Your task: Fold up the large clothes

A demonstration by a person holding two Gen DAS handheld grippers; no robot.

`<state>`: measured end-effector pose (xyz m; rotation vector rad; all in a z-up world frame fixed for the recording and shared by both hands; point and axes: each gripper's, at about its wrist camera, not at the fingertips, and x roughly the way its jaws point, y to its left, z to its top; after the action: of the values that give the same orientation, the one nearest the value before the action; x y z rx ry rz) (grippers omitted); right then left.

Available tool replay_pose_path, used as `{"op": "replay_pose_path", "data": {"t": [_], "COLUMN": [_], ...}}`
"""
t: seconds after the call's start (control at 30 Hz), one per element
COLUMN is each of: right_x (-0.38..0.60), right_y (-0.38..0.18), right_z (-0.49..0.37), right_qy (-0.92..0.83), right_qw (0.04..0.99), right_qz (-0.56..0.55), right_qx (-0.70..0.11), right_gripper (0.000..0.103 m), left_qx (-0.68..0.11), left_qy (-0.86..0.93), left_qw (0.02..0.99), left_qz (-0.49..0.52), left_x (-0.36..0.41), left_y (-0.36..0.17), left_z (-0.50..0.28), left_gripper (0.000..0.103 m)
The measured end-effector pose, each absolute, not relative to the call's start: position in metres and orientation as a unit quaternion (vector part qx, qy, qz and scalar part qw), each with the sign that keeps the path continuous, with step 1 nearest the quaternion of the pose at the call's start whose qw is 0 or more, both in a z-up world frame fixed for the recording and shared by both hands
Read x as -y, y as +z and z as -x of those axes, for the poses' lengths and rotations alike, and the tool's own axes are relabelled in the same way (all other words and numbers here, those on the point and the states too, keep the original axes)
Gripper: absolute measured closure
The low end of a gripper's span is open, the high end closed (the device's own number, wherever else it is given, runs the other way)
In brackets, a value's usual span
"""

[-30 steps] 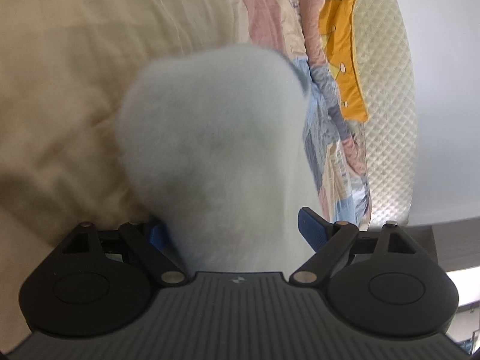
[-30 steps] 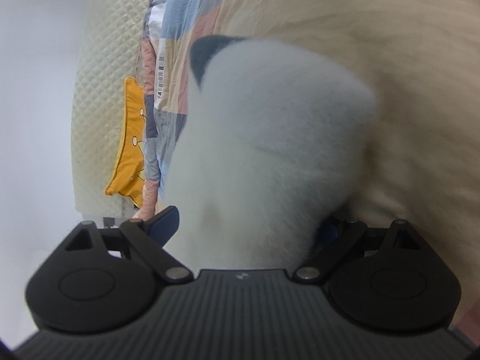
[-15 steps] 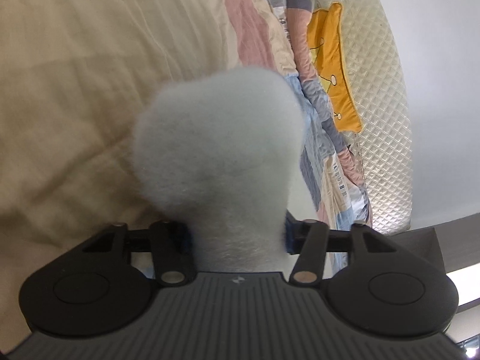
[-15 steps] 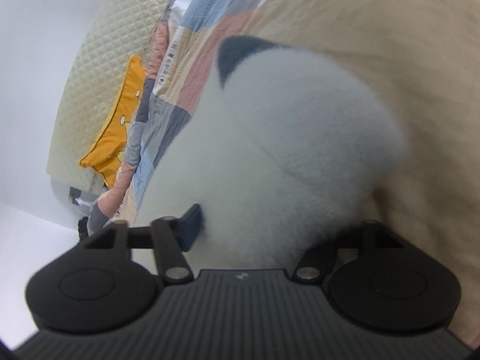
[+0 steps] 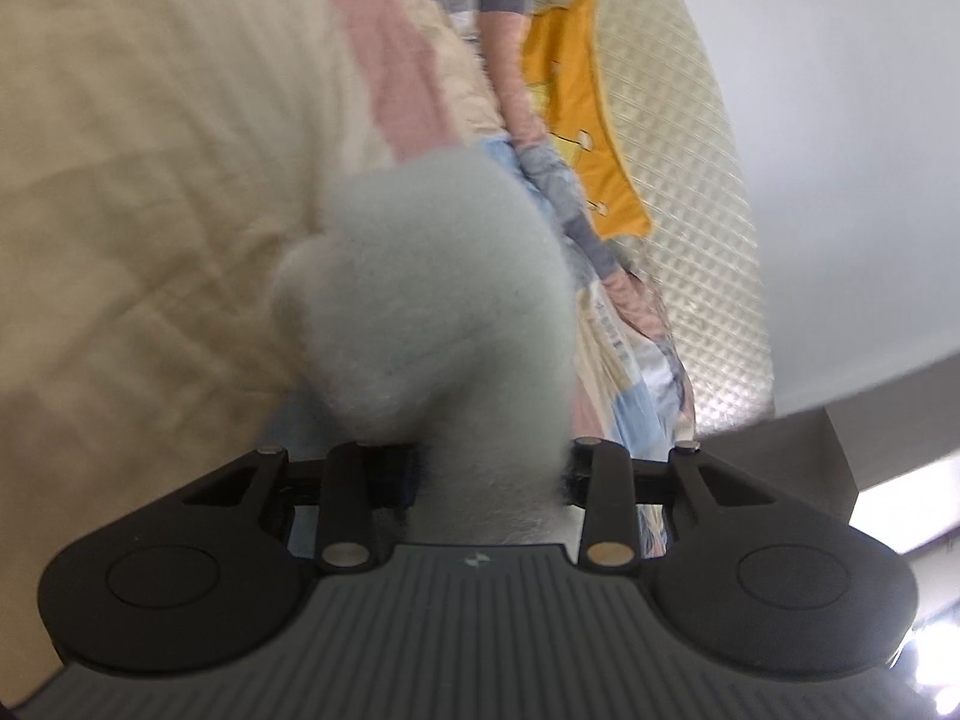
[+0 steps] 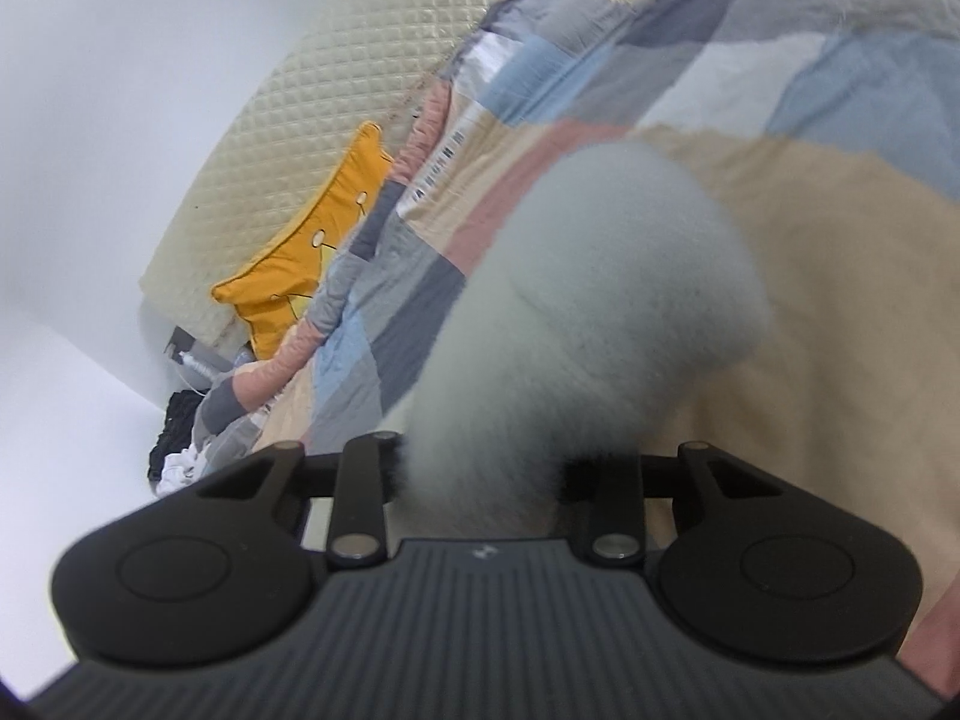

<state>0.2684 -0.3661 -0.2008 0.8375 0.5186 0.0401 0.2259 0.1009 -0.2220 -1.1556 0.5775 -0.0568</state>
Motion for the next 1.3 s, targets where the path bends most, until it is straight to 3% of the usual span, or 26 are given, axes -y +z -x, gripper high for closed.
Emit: {"op": "replay_pose_path", "data": {"t": [0.43, 0.8, 1.07, 1.3], "right_x": [0.425, 0.53, 0.596, 0.628], "right_y": [-0.124, -0.079, -0.11, -0.181], "right_z": [-0.308, -0.371, -0.411, -0.437], "right_qy": [0.059, 0.021, -0.019, -0.034], "right_qw": [0.906, 0.918, 0.927, 0.908], "right_qz": [-0.389, -0.388, -0.361, -0.397], "right_qx": [-0.155, -0.073, -0.099, -0.131], "right_gripper": [0.065, 0.065, 0.065, 0.065], "left_qx": [-0.268, -0.263, -0.29, -0.296], "left_qy": [-0.108, -0.181, -0.19, -0.196], "left_qw": [0.798, 0.813, 0.793, 0.822], "left_qz": [0.529, 0.487, 0.501, 0.446], "left_x": [-0.047, 0.085, 0.18, 0.211], "left_y": [-0.149, -0.082, -0.123, -0.19], "left_z": [-0.301, -0.43, -0.517, -0.544], "left_gripper": [0.063, 0.063, 0.063, 0.063]}}
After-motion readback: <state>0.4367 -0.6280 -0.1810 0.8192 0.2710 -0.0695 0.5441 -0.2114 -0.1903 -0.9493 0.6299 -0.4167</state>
